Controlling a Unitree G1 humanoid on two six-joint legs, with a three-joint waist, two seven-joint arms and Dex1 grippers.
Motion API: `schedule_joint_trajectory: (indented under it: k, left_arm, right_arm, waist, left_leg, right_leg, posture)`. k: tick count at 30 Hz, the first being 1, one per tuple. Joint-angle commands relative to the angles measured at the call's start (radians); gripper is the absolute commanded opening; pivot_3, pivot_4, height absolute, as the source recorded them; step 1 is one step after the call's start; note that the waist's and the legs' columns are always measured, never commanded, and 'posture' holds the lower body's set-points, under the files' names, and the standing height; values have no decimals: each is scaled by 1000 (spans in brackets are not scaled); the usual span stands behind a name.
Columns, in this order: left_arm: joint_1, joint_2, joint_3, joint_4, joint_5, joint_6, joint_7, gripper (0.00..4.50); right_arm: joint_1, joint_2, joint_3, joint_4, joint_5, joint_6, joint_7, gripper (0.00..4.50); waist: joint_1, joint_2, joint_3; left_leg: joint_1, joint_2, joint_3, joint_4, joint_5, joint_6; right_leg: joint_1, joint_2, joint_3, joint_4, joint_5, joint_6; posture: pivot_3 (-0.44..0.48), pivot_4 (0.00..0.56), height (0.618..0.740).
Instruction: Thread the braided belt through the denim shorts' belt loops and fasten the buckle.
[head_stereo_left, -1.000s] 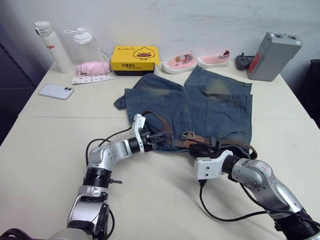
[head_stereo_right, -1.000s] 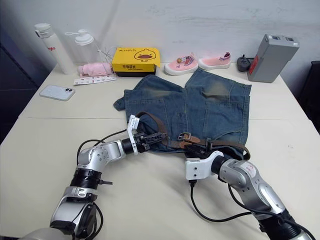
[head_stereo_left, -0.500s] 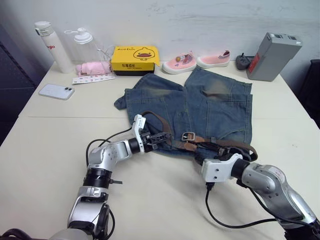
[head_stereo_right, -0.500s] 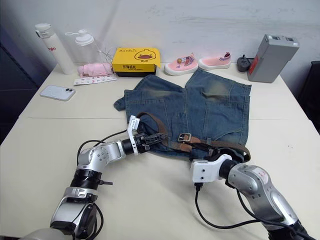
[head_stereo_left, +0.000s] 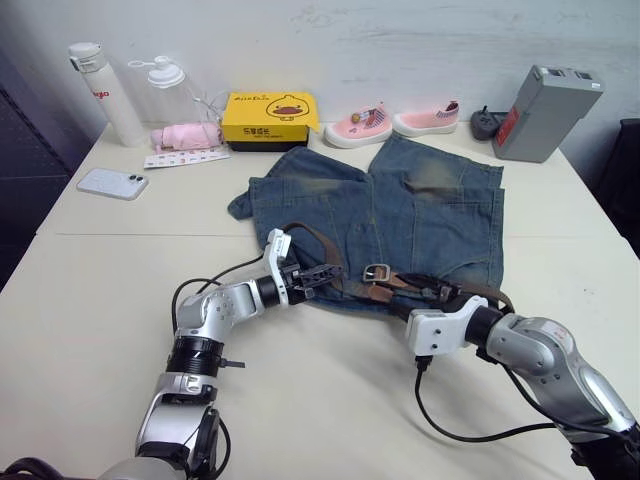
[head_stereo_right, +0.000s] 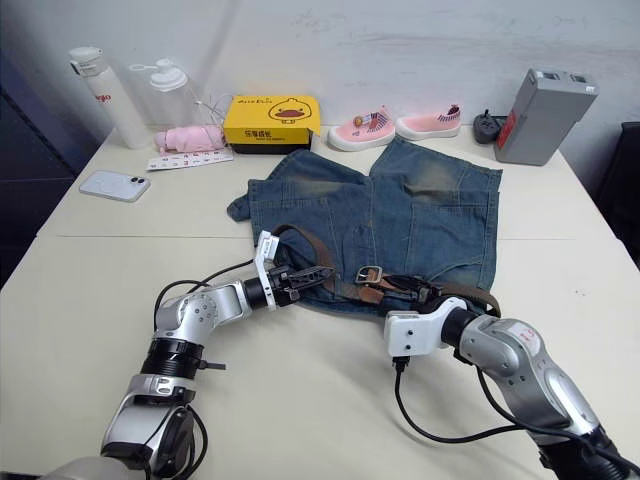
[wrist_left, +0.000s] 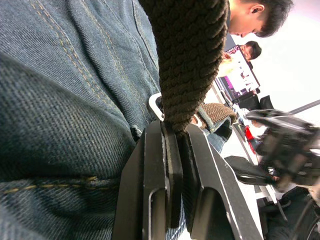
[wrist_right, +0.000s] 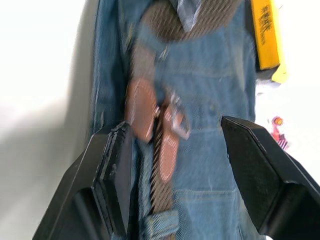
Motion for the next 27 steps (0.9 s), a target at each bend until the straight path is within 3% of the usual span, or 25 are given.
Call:
schedule_joint_trajectory:
  k: [1,13,17,18,19,22,23,27]
  left_arm:
    - [-3,-4,4,-29,2,7,-1,0]
    - [5,-4,12,-43,0,12,7,0]
    - [4,-5,13,-41,2,11,8,0]
    - [4,-5,13,-41,2,10,8,0]
    - [3,-5,14,-39,3,9,7,0]
    - [2,-4,14,-36,3,7,6,0]
    - [1,-4,14,-35,4,7,5,0]
    - [4,-4,11,-39,13,-6,7,0]
  right_arm:
    - [-42,28,41,24,-35,-51,-30,3048]
    - [-80,46,61,69,-50,-70,-45,3048]
    - [-71,42,57,56,-42,-69,-38,1801]
    - [-66,41,57,49,-40,-68,-34,1801]
    - [-62,41,57,43,-38,-65,-31,1256]
    - [-56,41,57,37,-37,-62,-28,632]
    - [-55,41,58,37,-39,-60,-28,111]
    - [-49,42,59,32,-45,-55,-26,29]
  waist:
    - [-2,0,0]
    - [-1,0,0]
    - [-1,0,0]
    - [-1,0,0]
    - [-1,0,0]
    - [-1,0,0]
    - [-1,0,0]
    - [-2,0,0]
  left_leg:
    - [0,0,0,0,0,0]
    - [0,0,0,2,0,0]
    - [0,0,0,2,0,0]
    - [0,0,0,2,0,0]
    - [0,0,0,2,0,0]
    - [0,0,0,2,0,0]
    - [0,0,0,2,0,0]
    - [0,0,0,2,0,0]
  right_leg:
    - [0,0,0,0,0,0]
    - [0,0,0,1,0,0]
    - [0,0,0,1,0,0]
    - [0,0,0,1,0,0]
    - [0,0,0,1,0,0]
    - [0,0,0,1,0,0]
    - [0,0,0,1,0,0]
    - [0,0,0,1,0,0]
  posture:
    - [0,150,683]
    - [0,150,683]
    - [0,150,683]
    - [0,150,683]
    - [0,150,683]
    - [0,150,683]
    - [0,150,683]
    - [0,150,683]
